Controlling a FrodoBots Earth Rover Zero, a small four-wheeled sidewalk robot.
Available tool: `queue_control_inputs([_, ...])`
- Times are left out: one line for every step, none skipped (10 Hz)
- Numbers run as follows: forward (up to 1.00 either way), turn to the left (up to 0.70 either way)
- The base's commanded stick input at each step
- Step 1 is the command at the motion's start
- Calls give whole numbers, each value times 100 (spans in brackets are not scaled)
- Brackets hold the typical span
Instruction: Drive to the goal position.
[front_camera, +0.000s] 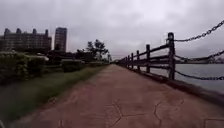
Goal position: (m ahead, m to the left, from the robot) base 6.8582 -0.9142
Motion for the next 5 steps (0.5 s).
queue_control_inputs([100,0])
queue_control_inputs([100,0])
queue_control_inputs([100,0])
queue_control_inputs([100,0])
queue_control_inputs([100,0])
